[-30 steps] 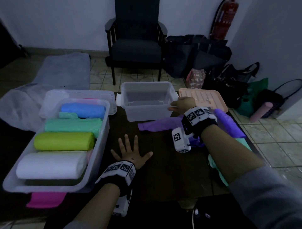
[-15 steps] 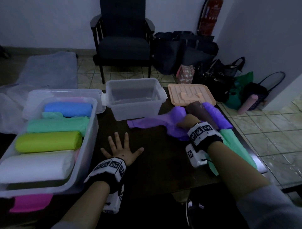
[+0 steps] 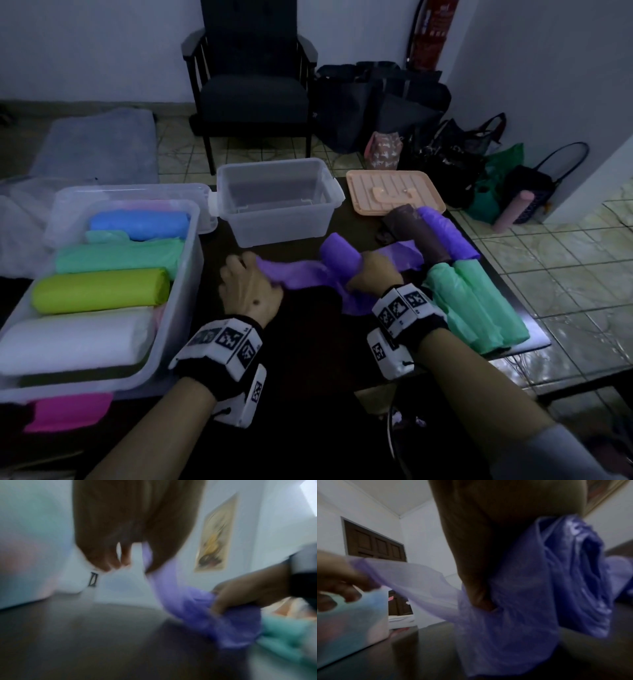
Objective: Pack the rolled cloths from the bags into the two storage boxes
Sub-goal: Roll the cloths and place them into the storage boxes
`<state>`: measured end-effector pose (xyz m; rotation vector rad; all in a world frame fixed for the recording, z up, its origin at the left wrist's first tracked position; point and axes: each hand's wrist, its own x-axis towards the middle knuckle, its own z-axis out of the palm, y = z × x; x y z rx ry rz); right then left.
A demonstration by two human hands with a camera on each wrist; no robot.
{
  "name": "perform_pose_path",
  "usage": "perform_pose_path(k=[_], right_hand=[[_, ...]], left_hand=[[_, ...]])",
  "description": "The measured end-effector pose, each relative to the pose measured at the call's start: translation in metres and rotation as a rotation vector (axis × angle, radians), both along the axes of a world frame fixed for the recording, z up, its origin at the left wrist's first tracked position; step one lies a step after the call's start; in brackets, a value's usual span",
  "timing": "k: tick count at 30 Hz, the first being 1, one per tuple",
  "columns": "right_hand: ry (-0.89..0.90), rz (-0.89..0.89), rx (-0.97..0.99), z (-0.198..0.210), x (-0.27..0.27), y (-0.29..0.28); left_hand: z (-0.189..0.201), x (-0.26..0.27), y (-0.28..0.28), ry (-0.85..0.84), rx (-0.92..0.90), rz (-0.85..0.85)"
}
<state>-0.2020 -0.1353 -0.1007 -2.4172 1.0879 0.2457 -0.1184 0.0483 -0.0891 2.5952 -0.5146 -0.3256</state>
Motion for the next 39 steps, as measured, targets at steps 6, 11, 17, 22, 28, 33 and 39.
perform_pose_path(k=[6, 11, 17, 22, 28, 33, 39], right_hand=[[-0.325, -0.054, -0.333, 0.036, -0.014, -0.009], [-0.645, 0.153, -0.408, 0.046, -0.030, -0.016], [-0.487, 0.695, -0.623, 0.020, -0.049, -0.008], [-0.293, 0.808, -0.619, -0.008, -0.057, -0.001], [-0.232, 0.772, -0.402, -0.025, -0.065, 0.010], [-0.353, 0.680, -0.408, -0.020, -0.069, 0.015], [-0.319, 0.640, -0.504, -0.021, -0.072, 0.010]], left_hand=[[0.047, -0.035, -0.020, 0.112, -0.683, 0.108], [0.043, -0.033, -0.049, 1.015, -0.670, 0.080], [0.019, -0.005, -0.072, 1.348, -0.815, 0.085], [-0.002, -0.002, -0.079, 0.939, -0.621, -0.017], [-0.029, -0.003, -0.085, 0.724, -0.451, 0.026], [-0.021, -0.002, -0.089, 0.518, -0.231, -0.078], [-0.011, -0.004, -0.092, 0.309, -0.184, -0.068]])
